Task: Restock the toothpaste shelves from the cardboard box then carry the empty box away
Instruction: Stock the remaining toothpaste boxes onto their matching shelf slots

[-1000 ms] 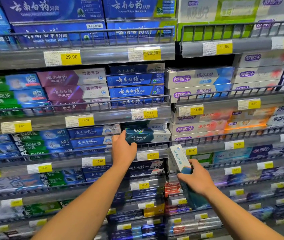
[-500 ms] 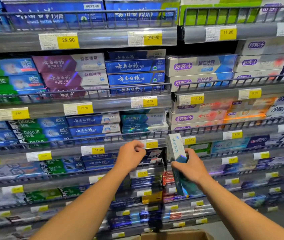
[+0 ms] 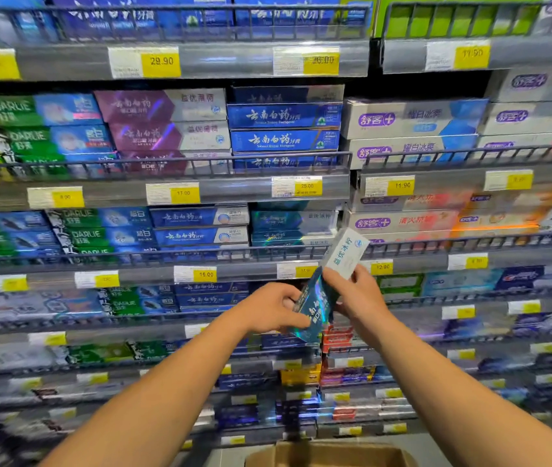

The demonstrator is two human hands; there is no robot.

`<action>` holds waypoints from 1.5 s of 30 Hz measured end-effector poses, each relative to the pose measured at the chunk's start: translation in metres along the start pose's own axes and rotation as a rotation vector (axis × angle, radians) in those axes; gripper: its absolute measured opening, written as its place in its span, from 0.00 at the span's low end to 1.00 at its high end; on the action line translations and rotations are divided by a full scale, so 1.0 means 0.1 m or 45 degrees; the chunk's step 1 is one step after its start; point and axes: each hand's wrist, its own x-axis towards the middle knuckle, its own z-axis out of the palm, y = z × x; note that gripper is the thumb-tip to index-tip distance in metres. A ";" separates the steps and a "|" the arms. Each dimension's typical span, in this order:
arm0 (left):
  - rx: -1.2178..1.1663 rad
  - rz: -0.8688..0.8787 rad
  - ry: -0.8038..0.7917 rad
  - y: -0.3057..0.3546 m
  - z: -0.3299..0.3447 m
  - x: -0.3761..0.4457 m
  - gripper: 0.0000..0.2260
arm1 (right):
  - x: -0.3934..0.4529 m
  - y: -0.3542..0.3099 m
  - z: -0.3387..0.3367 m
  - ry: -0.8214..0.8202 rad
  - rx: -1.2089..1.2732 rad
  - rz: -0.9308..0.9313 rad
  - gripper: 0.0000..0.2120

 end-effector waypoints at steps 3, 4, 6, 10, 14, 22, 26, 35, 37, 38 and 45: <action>-0.191 -0.064 -0.078 0.00 -0.06 -0.08 0.12 | 0.02 -0.08 -0.04 -0.107 -0.027 -0.021 0.12; -0.240 -0.071 -0.064 0.00 -0.08 -0.10 0.12 | 0.02 -0.11 -0.05 -0.137 -0.072 -0.052 0.11; -0.375 -0.087 0.081 -0.01 -0.12 -0.10 0.15 | 0.04 -0.15 -0.08 -0.202 -0.235 -0.112 0.14; -0.784 -0.023 0.416 0.07 -0.30 -0.11 0.19 | 0.03 -0.27 -0.12 -0.322 -0.503 -0.112 0.17; -0.650 0.006 0.478 0.14 -0.35 -0.12 0.14 | 0.06 -0.35 -0.13 -0.532 -0.758 -0.085 0.15; -0.827 0.014 0.622 -0.23 -0.34 -0.16 0.08 | 0.11 -0.23 -0.42 -0.447 -0.647 0.007 0.12; -0.897 -0.013 0.673 -0.39 -0.38 -0.17 0.09 | 0.14 -0.10 -0.52 -0.447 -0.542 0.070 0.06; -0.278 0.198 0.519 0.14 -0.44 -0.01 0.12 | 0.19 -0.31 0.09 -0.604 -0.797 -0.215 0.11; -0.204 0.244 0.547 0.24 -0.48 0.01 0.14 | 0.21 -0.30 0.14 -0.544 -0.759 -0.279 0.10; -0.246 0.249 0.587 0.26 -0.50 0.01 0.15 | 0.22 -0.29 0.16 -0.483 -0.683 -0.286 0.08; -0.294 -0.041 0.479 -0.08 -0.58 -0.10 0.10 | 0.22 -0.22 0.10 -0.022 0.543 0.113 0.06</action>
